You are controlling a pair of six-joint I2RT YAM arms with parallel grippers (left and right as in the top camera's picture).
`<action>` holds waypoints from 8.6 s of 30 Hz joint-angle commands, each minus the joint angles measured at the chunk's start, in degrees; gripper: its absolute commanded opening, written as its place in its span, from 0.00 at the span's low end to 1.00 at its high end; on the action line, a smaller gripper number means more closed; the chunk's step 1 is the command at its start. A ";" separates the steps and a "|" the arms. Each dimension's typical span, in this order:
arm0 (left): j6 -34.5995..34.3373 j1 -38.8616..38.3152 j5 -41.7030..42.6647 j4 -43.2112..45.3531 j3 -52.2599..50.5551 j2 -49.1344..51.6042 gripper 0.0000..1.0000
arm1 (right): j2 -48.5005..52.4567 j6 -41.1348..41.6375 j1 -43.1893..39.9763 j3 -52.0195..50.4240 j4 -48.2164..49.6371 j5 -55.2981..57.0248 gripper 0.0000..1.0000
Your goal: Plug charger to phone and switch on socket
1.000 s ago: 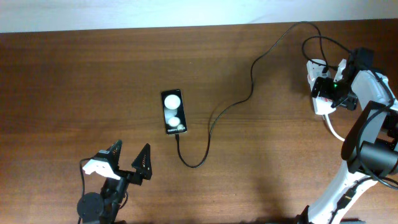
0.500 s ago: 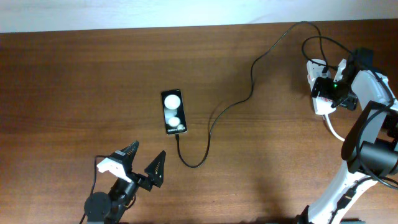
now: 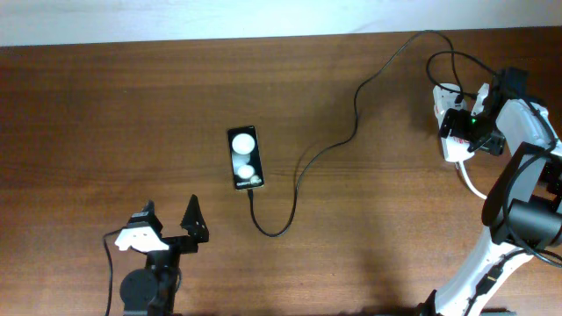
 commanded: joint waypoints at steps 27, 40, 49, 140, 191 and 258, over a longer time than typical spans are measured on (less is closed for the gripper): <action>1.07 -0.13 -3.48 -0.15 -0.20 -0.39 0.99 | 0.70 -0.22 0.04 -0.24 0.04 1.14 0.99; 1.07 -0.13 -3.50 -0.15 -0.20 -0.39 0.99 | 0.72 -0.22 0.04 -0.24 0.07 1.14 0.99; 1.07 -0.13 -3.48 -0.15 -0.20 -0.39 0.99 | 0.72 -0.22 0.04 -0.24 0.04 1.11 0.99; 1.07 -0.13 -3.30 -0.15 -0.20 -0.39 0.99 | -51.10 -0.20 0.15 -0.74 -1.33 1.11 0.99; 1.07 -0.13 -3.30 -0.15 -0.20 -0.39 0.99 | -109.90 -0.20 25.00 -34.73 -26.36 1.11 0.99; 1.07 -0.13 -3.30 -0.15 -0.20 -0.39 0.99 | -122.40 -0.20 24.85 -64.48 57.61 1.11 0.99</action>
